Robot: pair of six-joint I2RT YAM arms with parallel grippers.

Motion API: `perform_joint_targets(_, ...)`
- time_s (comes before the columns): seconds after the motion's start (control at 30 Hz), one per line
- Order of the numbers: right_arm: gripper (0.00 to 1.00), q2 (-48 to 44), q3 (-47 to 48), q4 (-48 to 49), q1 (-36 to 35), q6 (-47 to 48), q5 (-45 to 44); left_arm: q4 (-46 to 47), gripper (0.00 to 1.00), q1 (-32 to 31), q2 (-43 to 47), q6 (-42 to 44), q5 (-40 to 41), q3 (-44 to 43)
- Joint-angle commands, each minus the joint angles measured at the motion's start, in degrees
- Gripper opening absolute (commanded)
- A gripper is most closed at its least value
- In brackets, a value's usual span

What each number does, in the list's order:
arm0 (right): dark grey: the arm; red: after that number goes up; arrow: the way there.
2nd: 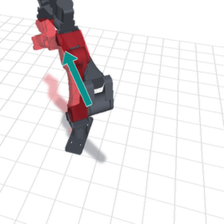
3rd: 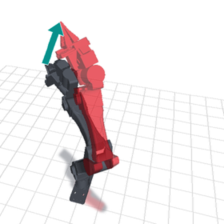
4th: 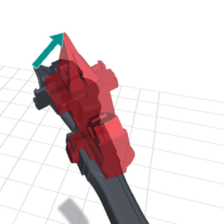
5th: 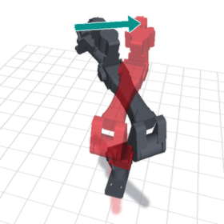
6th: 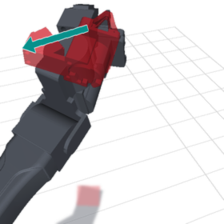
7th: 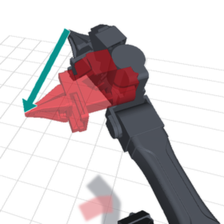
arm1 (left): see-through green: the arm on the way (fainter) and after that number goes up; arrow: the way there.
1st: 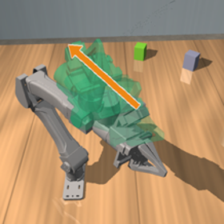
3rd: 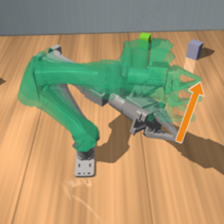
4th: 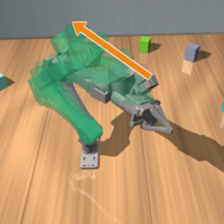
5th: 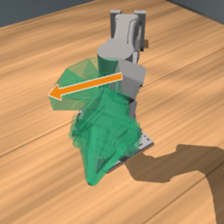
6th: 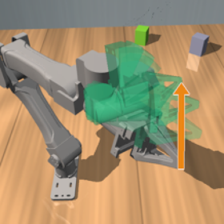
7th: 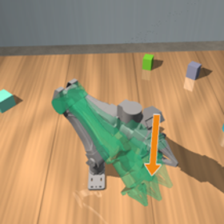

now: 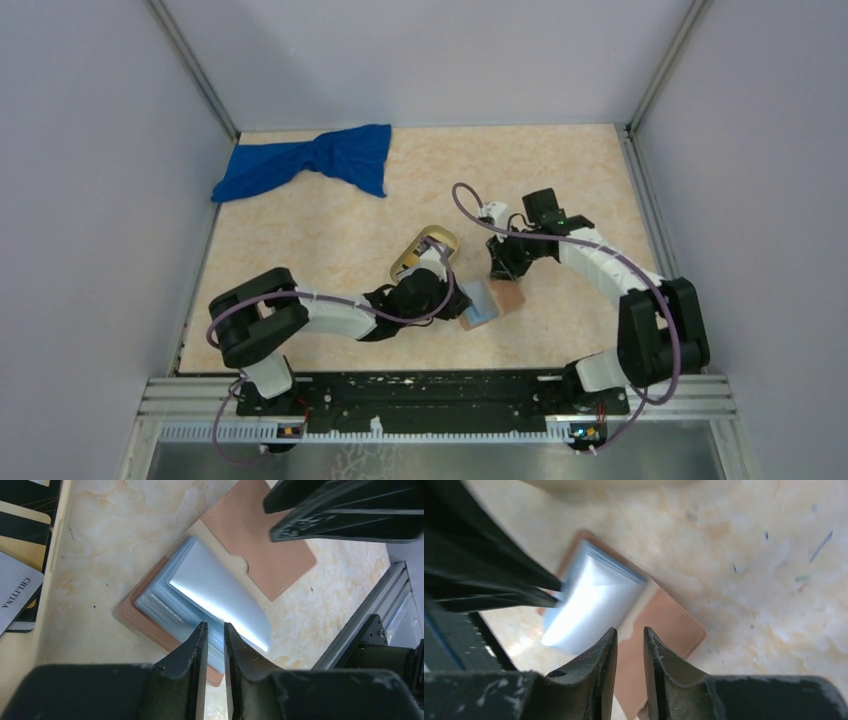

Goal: Put the credit cards into the card holder
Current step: Open the card holder at the center of the board.

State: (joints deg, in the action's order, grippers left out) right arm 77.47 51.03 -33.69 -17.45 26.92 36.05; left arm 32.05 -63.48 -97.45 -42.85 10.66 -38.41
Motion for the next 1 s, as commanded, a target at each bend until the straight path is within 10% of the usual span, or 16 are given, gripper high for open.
perform_joint_targets(0.0,0.24,5.3,-0.2,0.3,0.1,-0.5,-13.2,-1.0,0.26,0.2,2.3,-1.5,0.2,0.7)
perform_joint_targets(0.97,0.27,10.5,0.2,-2.4,0.1,-0.1,-10.5,-0.9,0.34,0.8,-4.5,-2.9,-3.4,-6.4)
